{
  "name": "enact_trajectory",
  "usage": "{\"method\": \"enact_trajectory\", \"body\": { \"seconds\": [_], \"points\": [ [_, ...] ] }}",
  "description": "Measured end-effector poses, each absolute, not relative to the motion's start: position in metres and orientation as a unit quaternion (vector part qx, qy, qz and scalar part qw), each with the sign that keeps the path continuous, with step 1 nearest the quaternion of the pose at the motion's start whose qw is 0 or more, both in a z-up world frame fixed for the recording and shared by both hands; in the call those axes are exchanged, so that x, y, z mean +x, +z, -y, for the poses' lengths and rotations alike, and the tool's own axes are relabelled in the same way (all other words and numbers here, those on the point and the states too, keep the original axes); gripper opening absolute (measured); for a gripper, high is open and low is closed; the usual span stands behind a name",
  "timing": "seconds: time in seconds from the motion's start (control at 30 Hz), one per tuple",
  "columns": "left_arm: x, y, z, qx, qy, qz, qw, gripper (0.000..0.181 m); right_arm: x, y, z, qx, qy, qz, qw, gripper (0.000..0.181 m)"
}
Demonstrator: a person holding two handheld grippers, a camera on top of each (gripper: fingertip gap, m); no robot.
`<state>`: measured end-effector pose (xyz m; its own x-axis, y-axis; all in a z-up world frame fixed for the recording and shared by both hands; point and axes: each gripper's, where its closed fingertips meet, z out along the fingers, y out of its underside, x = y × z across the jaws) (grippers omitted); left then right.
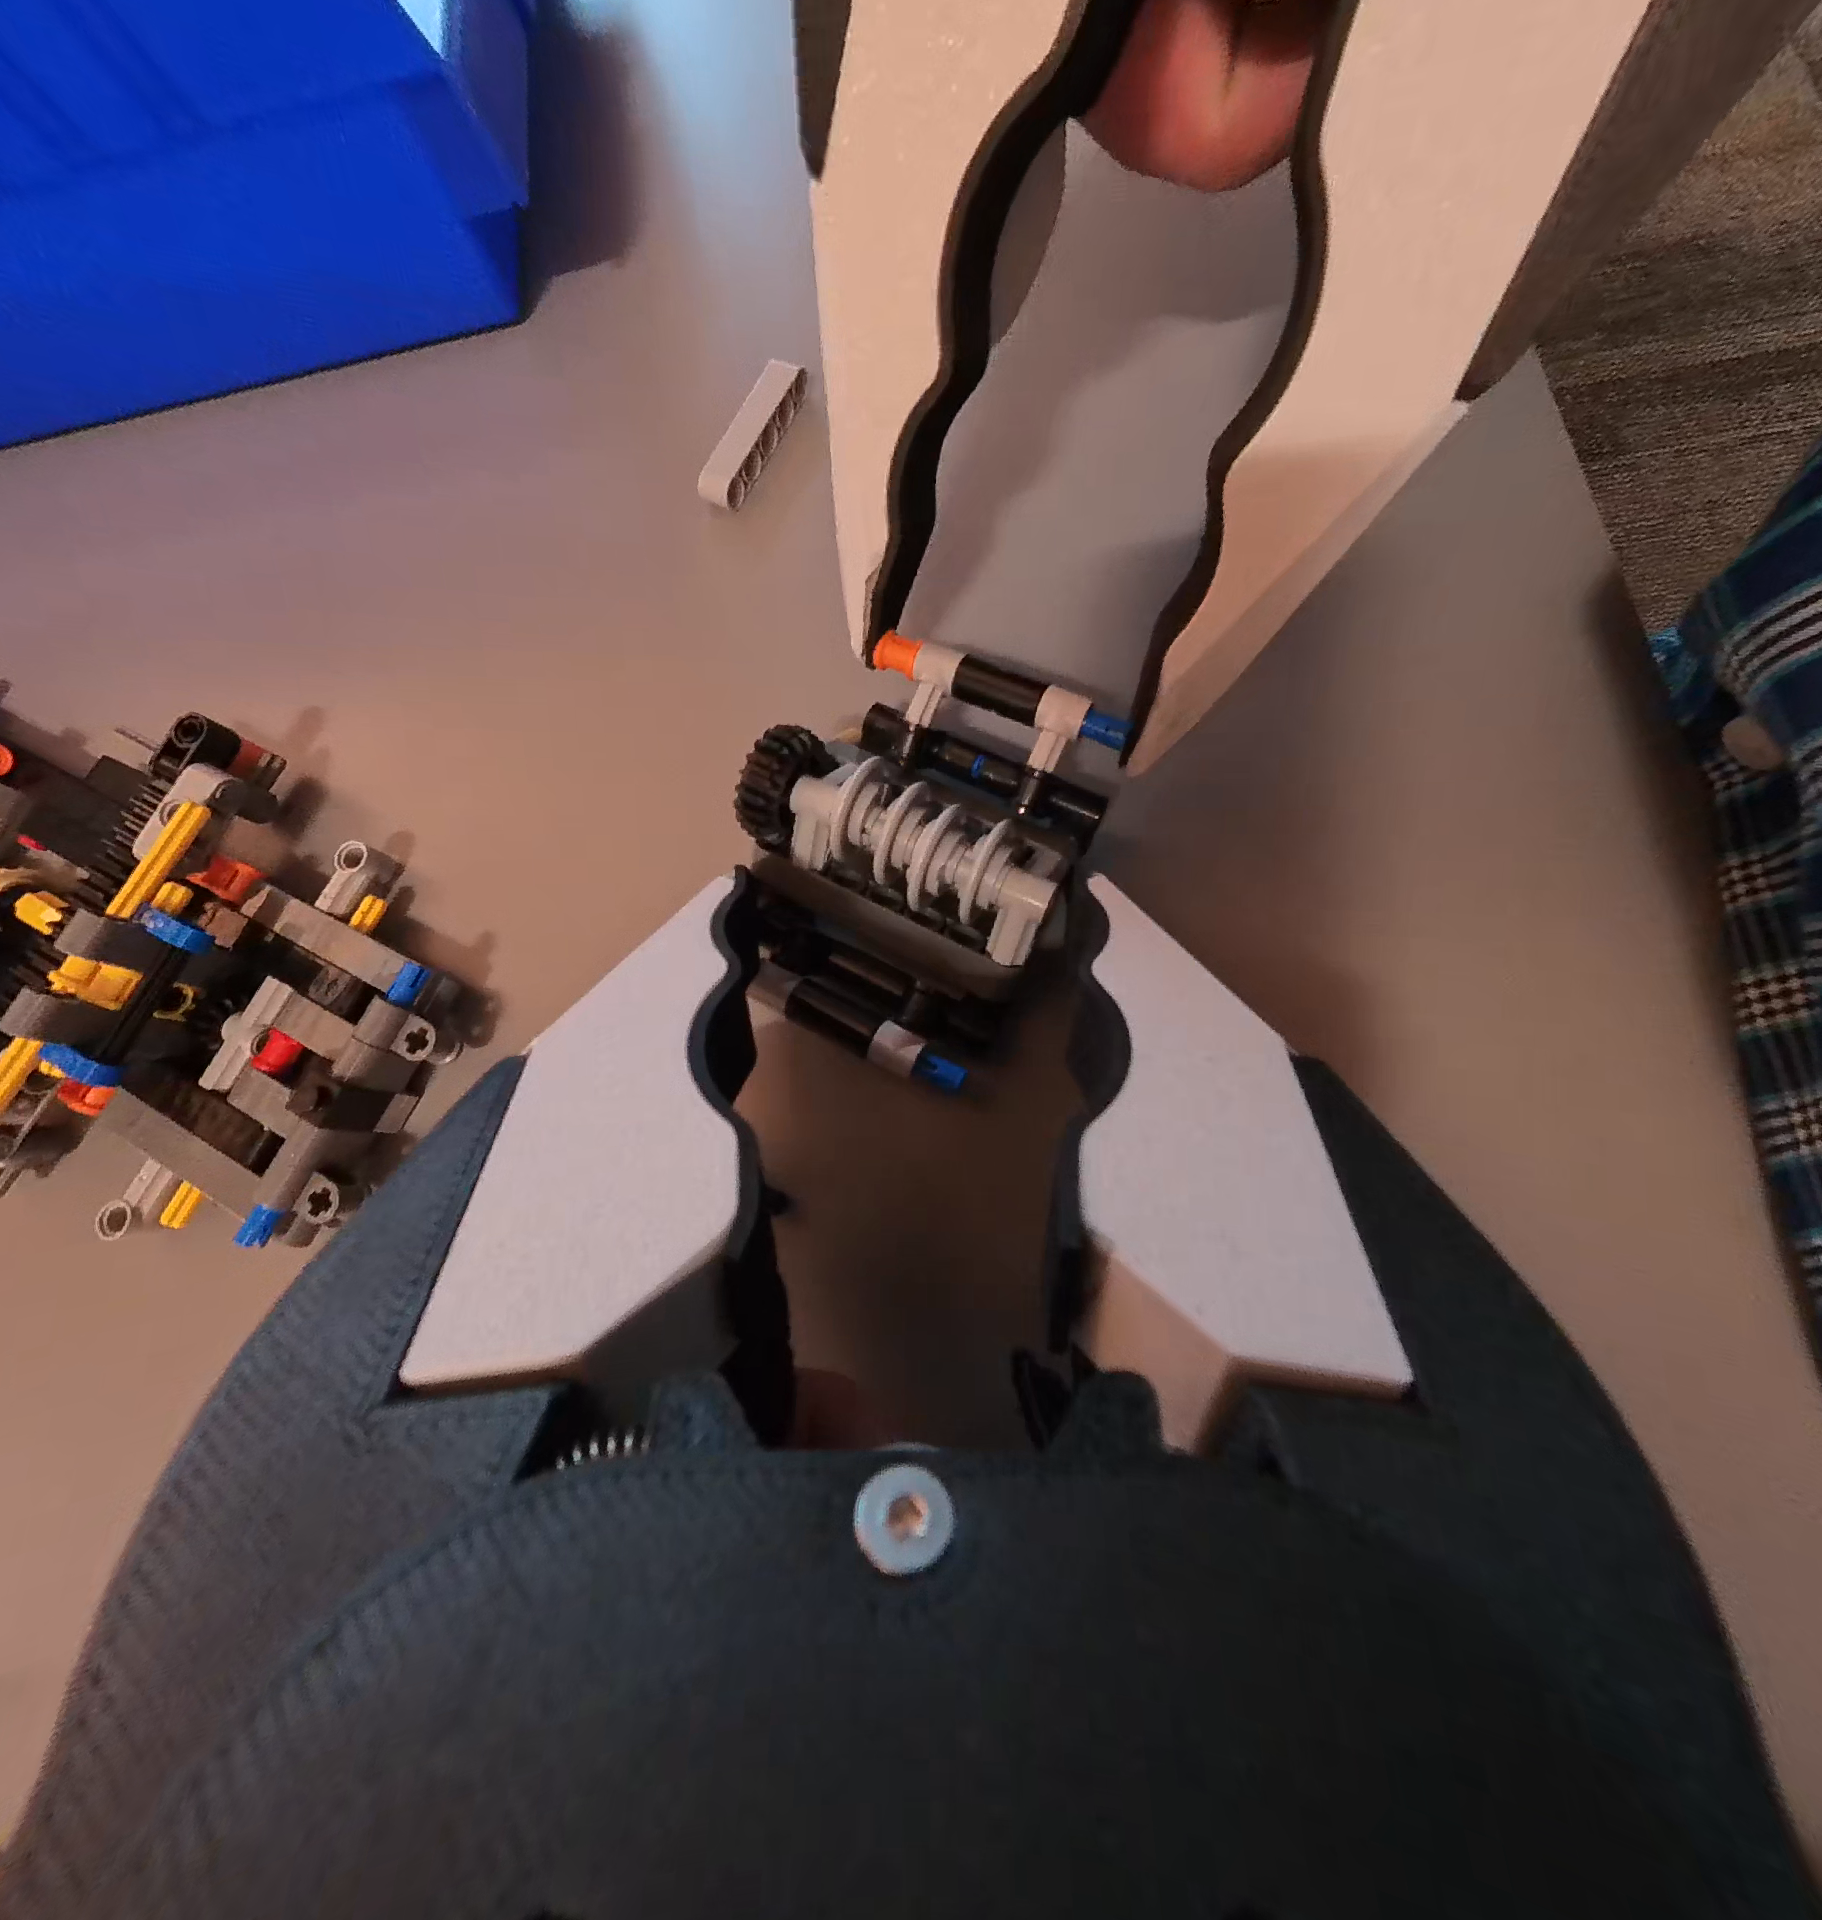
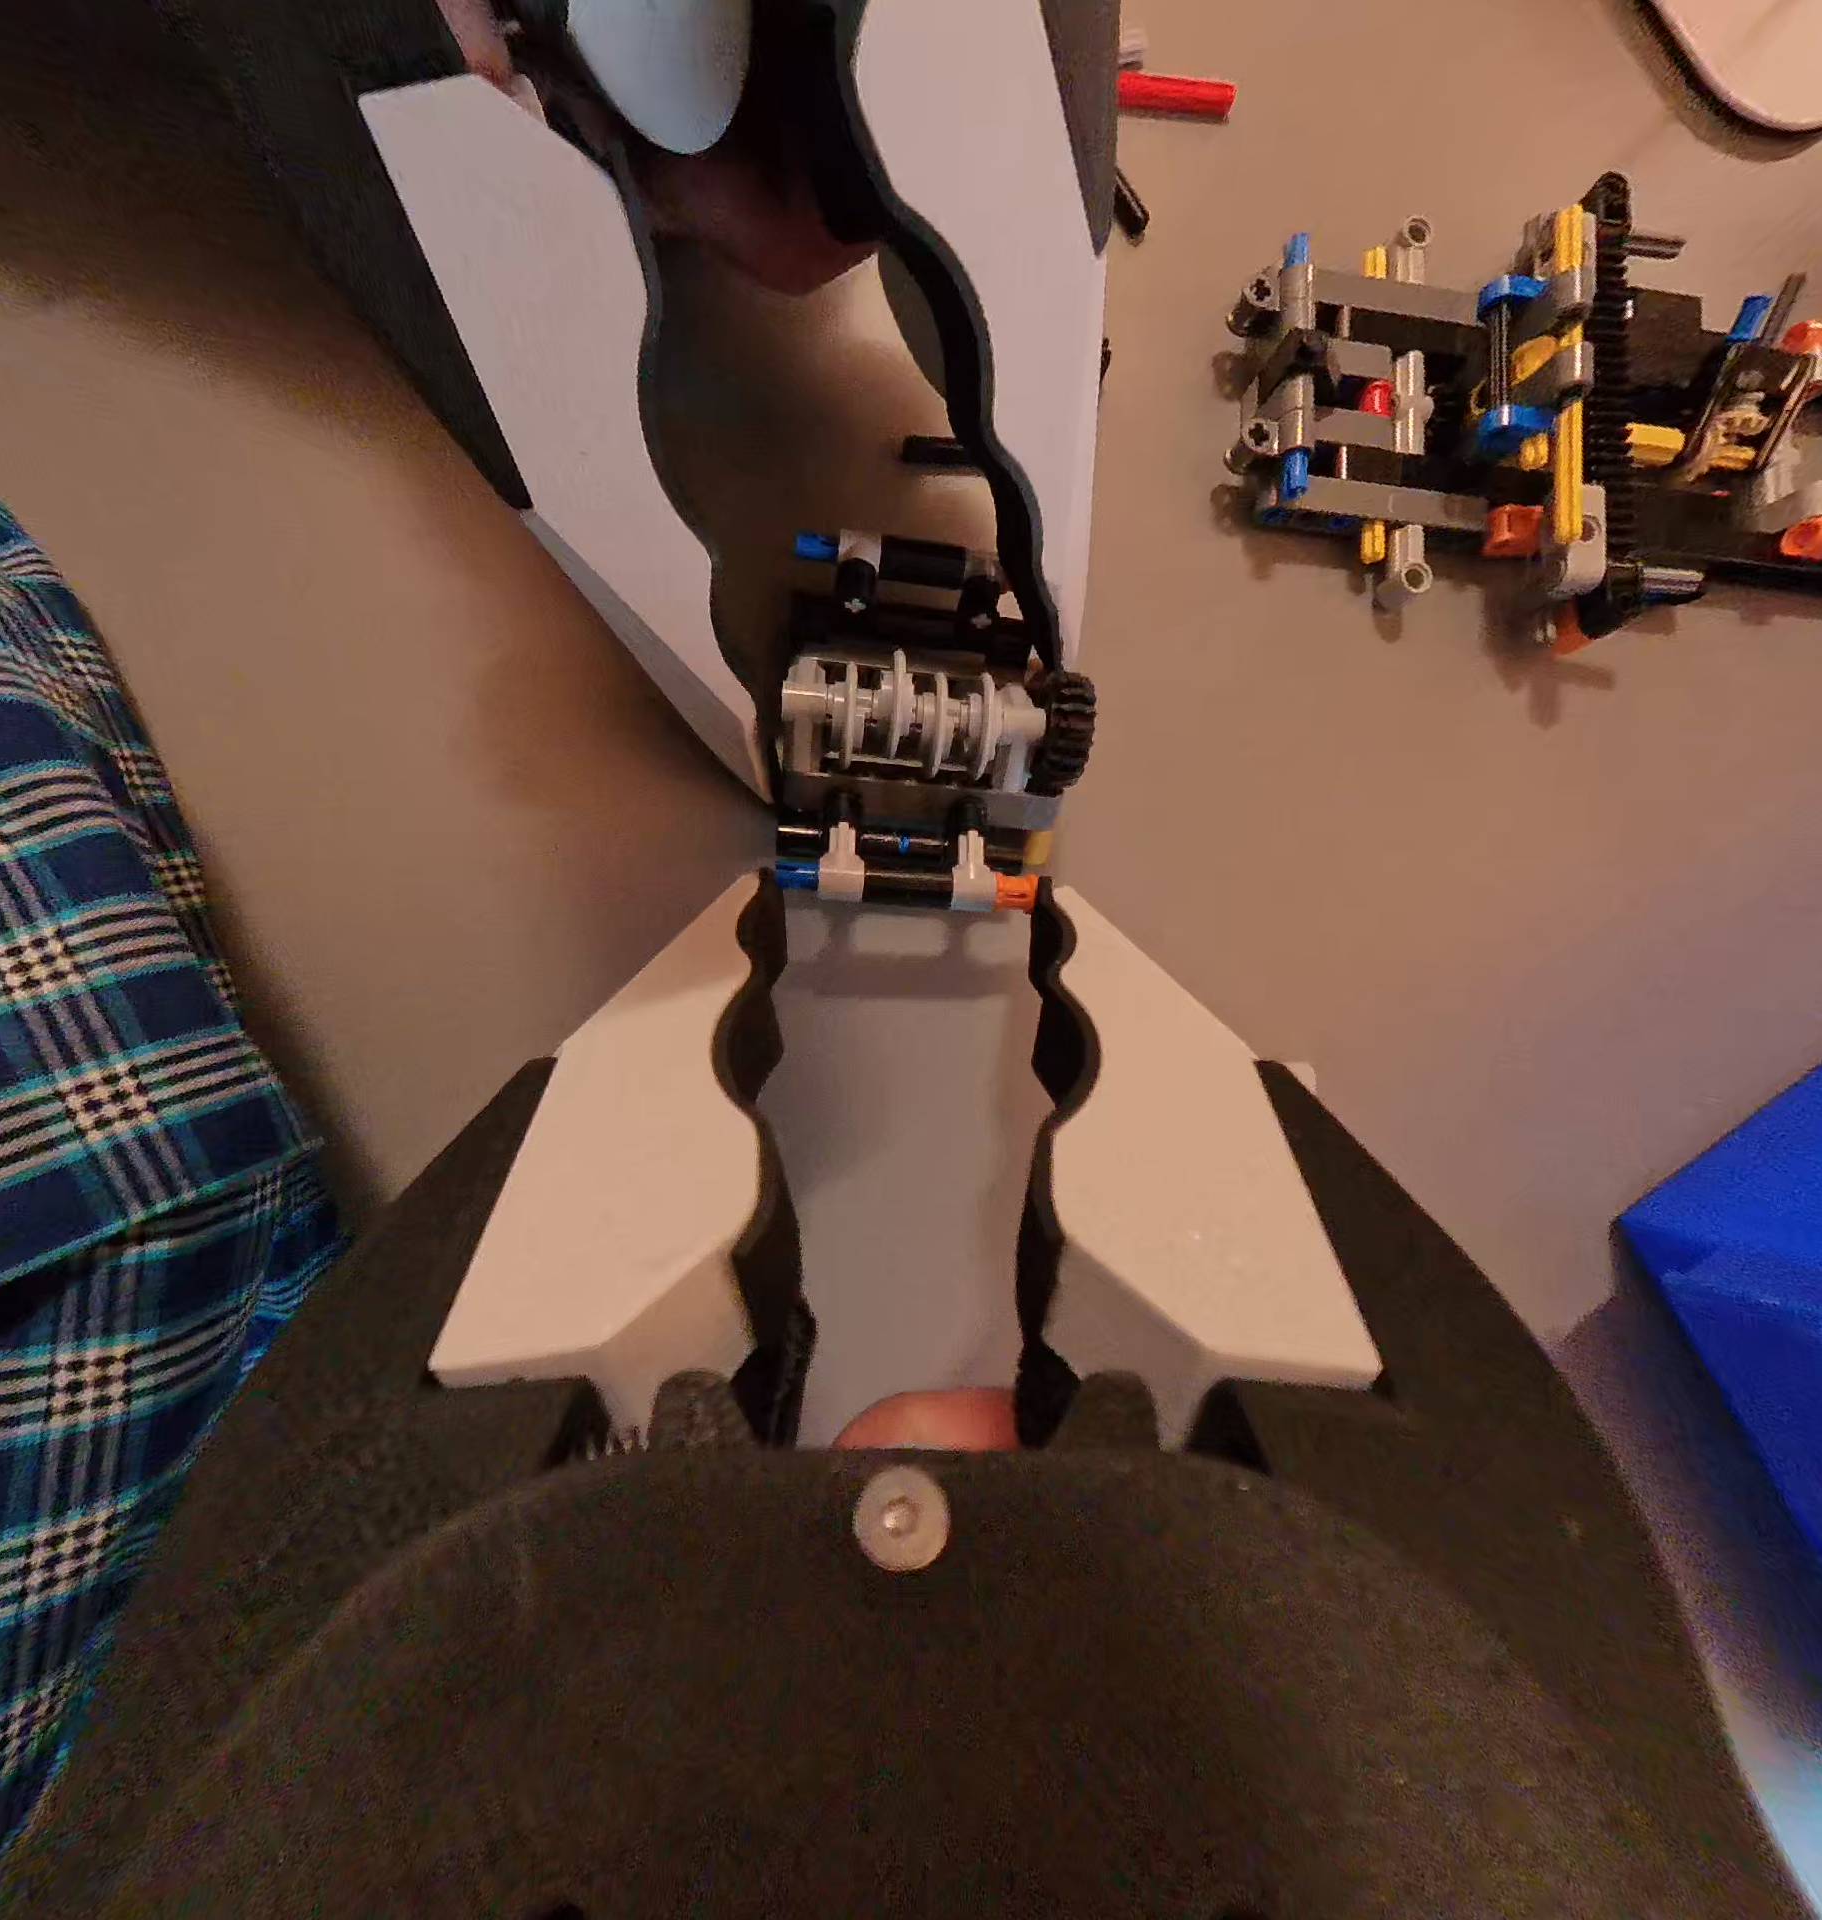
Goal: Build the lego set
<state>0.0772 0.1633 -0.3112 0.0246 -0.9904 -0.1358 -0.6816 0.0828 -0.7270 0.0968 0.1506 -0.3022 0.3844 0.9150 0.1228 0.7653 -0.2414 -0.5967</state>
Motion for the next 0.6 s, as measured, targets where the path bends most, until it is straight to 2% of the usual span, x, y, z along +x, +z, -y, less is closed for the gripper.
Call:
{"method": "enact_trajectory", "body": {
  "seconds": [0.6],
  "points": [
    [0.0772,-0.3115,-0.1636,-0.635,-0.233,-0.658,0.331,0.056,0.0944,-0.3007,-0.1516,-0.792,0.078,0.553,0.246,0.045]
  ]
}}
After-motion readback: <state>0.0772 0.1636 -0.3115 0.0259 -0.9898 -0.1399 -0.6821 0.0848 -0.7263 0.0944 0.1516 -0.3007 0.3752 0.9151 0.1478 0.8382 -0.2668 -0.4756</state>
